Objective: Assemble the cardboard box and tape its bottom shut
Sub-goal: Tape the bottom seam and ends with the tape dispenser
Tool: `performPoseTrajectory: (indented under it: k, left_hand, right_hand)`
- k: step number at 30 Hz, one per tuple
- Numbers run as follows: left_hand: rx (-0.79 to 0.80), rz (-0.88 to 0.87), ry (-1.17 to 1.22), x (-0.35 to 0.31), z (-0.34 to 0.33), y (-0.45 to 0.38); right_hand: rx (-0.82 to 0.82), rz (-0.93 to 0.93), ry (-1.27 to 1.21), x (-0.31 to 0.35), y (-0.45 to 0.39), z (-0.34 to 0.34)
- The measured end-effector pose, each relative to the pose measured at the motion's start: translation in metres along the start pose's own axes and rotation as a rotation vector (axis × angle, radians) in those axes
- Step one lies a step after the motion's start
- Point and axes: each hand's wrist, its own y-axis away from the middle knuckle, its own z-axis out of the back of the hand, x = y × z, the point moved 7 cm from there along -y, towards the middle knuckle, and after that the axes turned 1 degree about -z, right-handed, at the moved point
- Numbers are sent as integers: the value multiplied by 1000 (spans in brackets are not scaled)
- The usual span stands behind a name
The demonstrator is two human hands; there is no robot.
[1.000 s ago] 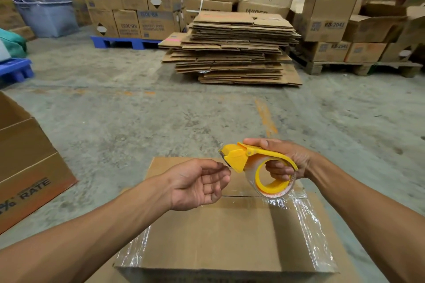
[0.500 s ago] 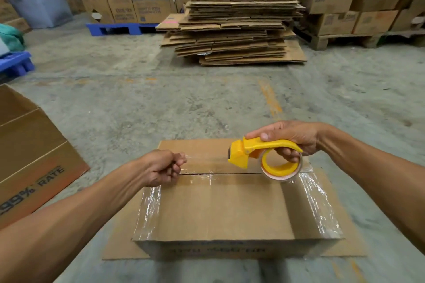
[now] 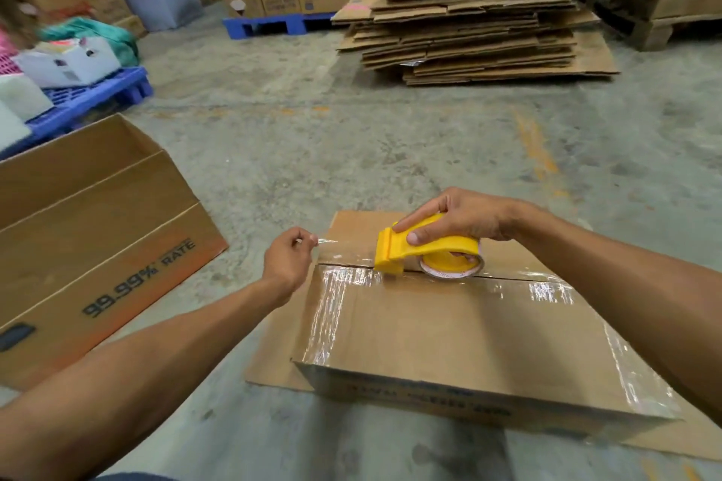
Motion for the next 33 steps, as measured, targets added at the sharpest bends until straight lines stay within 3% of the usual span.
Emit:
performPoseTrajectory:
  k: [16,26,33]
  left_hand:
    - [-42,60,-21,54,-2,-5]
    - [200,219,107,78,-32,0]
    - [281,30,-327,49,-24,-8]
  right_hand:
    - [89,26,-6,-18,-42,-31]
    - [97,20,-18,-22,-46,-31]
    - [95,18,-14,-24,-45,-33]
